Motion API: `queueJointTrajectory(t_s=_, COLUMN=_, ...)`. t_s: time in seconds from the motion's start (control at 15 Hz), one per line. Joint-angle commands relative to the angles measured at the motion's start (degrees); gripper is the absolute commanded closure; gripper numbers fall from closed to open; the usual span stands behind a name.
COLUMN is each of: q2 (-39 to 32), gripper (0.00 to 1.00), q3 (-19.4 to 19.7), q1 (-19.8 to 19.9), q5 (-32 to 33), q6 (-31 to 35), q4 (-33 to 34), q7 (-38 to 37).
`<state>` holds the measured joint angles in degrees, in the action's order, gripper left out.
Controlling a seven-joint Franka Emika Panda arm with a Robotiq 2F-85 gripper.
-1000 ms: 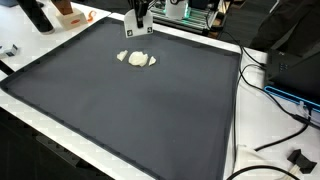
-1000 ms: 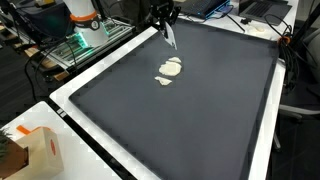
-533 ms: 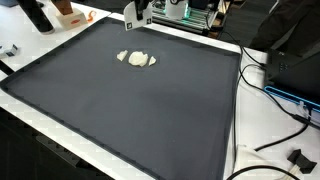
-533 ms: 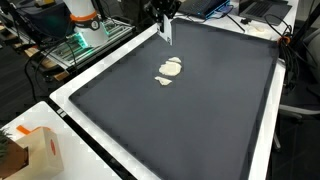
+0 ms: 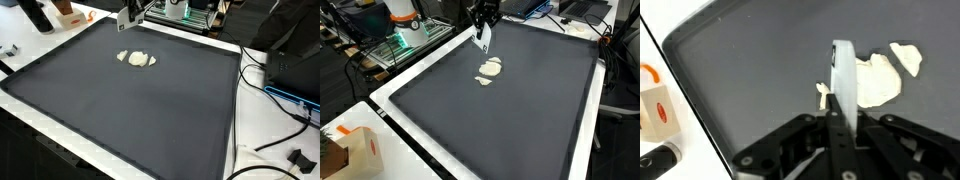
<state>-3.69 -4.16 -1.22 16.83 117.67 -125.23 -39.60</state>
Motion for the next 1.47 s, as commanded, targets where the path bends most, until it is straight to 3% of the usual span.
queueJointTrajectory(t_s=0.0, q2=-5.58, gripper=0.99, q3=0.82, q1=-2.31, q5=5.06, q6=-4.76, q4=4.88, q7=-3.64)
queueJointTrajectory(t_s=1.4, q2=-19.07, gripper=0.99, q3=4.42, q1=-9.28, q5=15.58, q6=-13.72, q4=14.31, q7=-11.64)
